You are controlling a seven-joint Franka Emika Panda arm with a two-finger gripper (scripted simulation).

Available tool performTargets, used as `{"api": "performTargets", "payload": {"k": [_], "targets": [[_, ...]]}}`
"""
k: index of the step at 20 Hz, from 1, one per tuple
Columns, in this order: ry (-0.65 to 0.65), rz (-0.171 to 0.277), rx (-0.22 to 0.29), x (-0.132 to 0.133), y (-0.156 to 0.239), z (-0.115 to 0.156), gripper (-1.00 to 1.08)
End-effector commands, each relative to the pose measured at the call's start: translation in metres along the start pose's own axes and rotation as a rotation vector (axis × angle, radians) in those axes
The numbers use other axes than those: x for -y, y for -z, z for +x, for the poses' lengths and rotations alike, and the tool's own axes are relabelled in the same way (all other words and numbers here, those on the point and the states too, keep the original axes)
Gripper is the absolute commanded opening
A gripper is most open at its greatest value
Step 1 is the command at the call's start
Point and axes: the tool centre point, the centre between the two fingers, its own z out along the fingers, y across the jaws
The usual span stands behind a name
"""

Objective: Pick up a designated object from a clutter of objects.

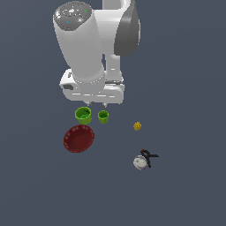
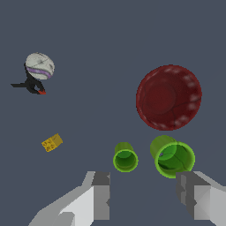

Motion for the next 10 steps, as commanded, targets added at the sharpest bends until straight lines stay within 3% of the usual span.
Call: {"api": "performTargets", "payload": {"k": [1, 10], "targets": [[-0.025, 0.010, 0.061, -0.020, -0.020, 0.000, 0.28], [-0.130, 0.082, 0.330, -0.105, -0.107, -0.019, 0.28]]}}
